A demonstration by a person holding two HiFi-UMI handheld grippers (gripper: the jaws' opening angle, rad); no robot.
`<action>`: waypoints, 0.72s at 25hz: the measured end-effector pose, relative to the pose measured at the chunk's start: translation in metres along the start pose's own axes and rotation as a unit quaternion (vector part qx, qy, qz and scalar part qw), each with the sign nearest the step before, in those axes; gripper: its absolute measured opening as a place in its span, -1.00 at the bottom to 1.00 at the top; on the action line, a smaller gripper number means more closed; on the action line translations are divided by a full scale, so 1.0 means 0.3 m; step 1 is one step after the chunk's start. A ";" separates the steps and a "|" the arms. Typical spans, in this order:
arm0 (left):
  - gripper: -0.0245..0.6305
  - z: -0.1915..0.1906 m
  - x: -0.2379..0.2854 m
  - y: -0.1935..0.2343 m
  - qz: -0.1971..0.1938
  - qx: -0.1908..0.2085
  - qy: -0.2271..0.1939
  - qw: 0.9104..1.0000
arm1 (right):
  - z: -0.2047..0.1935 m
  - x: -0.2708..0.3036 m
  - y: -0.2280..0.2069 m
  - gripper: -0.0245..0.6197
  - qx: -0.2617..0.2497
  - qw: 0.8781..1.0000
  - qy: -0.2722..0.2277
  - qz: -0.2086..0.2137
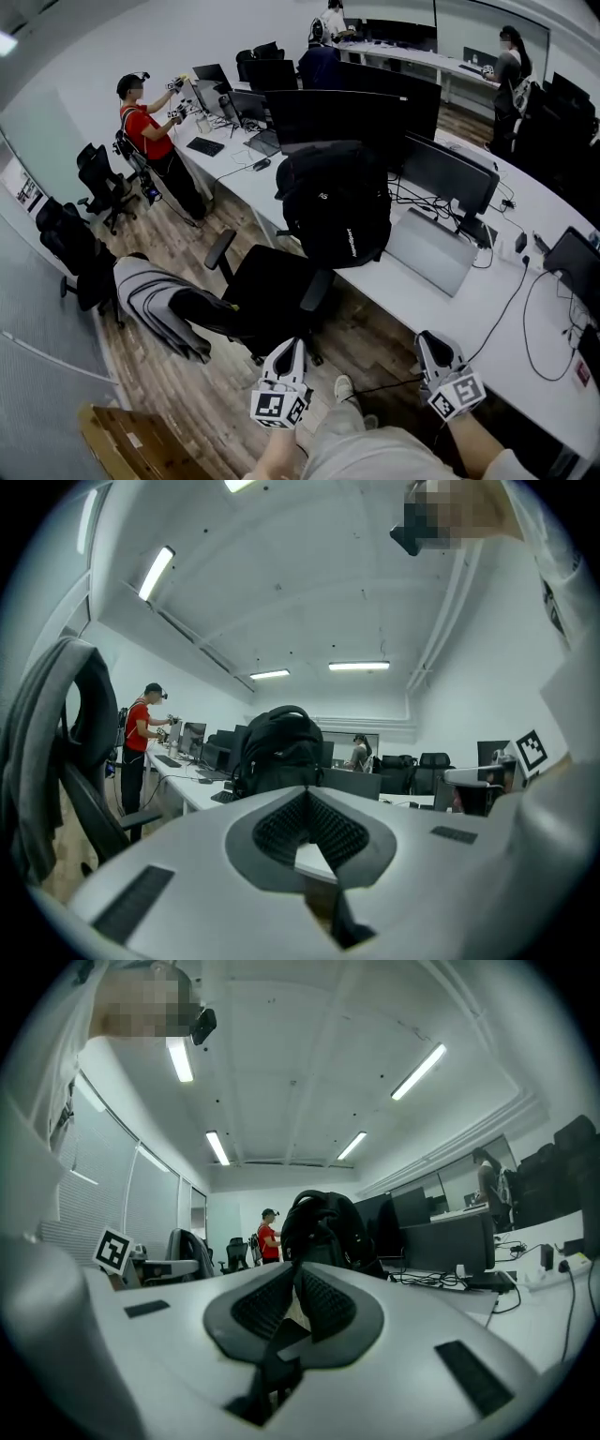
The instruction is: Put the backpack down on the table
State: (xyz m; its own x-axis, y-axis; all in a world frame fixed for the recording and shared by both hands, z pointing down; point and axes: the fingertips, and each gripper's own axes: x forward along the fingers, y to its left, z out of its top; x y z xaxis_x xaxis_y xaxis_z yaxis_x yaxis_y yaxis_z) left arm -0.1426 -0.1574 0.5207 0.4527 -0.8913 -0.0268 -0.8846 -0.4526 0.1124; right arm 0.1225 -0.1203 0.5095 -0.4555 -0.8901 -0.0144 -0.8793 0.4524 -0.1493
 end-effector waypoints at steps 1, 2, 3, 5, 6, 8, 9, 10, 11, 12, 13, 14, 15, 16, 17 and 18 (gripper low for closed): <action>-0.90 0.014 -0.015 -0.013 -0.001 0.004 0.001 1.000 | -0.002 -0.021 0.006 -0.81 0.004 1.000 -0.001 -0.002; -0.90 0.030 -0.028 -0.025 -0.003 0.008 0.001 1.000 | -0.003 -0.041 0.009 -0.81 0.008 1.000 -0.001 -0.005; -0.90 0.044 -0.040 -0.037 -0.005 0.014 0.001 1.000 | -0.006 -0.057 0.011 -0.81 0.013 1.000 -0.003 -0.007; -0.90 0.070 -0.062 -0.056 -0.008 0.025 0.000 1.000 | -0.009 -0.086 0.019 -0.81 0.025 1.000 -0.007 -0.010; -0.90 0.081 -0.071 -0.066 -0.010 0.030 0.001 0.999 | -0.009 -0.098 0.024 -0.81 0.029 0.999 -0.010 -0.011; -0.90 0.100 -0.075 -0.092 -0.018 0.037 -0.002 0.999 | -0.001 -0.114 0.024 -0.80 0.033 0.999 -0.019 -0.014; -0.90 0.110 -0.072 -0.107 -0.022 0.040 -0.002 0.999 | 0.006 -0.117 0.023 -0.80 0.035 0.999 -0.023 -0.013; -0.90 0.118 -0.072 -0.121 -0.026 0.044 -0.001 0.999 | 0.010 -0.118 0.026 -0.81 0.037 0.999 -0.026 -0.013; -0.90 0.123 -0.075 -0.133 -0.032 0.047 0.000 0.998 | 0.012 -0.121 0.035 -0.80 0.038 0.999 -0.028 -0.013; -0.90 0.125 -0.080 -0.142 -0.038 0.048 0.000 0.998 | 0.011 -0.125 0.044 -0.80 0.039 0.999 -0.028 -0.013; -0.90 0.125 -0.086 -0.150 -0.045 0.047 -0.002 0.998 | 0.011 -0.128 0.054 -0.80 0.039 0.999 -0.027 -0.014; -0.90 0.123 -0.092 -0.159 -0.053 0.043 -0.005 0.998 | 0.013 -0.130 0.065 -0.80 0.041 0.999 -0.027 -0.013; -0.90 0.124 -0.098 -0.170 -0.060 0.039 -0.007 0.997 | 0.020 -0.133 0.079 -0.80 0.045 0.999 -0.028 -0.011; -0.90 0.127 -0.107 -0.181 -0.067 0.035 -0.006 0.997 | 0.033 -0.137 0.099 -0.80 0.050 0.998 -0.031 -0.008; -0.90 0.129 -0.119 -0.191 -0.074 0.033 -0.004 0.997 | 0.050 -0.142 0.124 -0.81 0.050 0.998 -0.035 -0.003; -0.90 0.127 -0.134 -0.198 -0.080 0.030 -0.003 0.996 | 0.070 -0.147 0.153 -0.80 0.047 0.998 -0.039 0.000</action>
State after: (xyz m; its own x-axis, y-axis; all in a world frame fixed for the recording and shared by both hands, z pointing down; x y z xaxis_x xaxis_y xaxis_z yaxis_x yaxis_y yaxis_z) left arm -0.1126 -0.0957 0.4772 0.5886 -0.8071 -0.0458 -0.8057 -0.5903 0.0475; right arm 0.1052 -0.0615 0.4826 -0.4394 -0.8936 -0.0916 -0.8607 0.4480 -0.2420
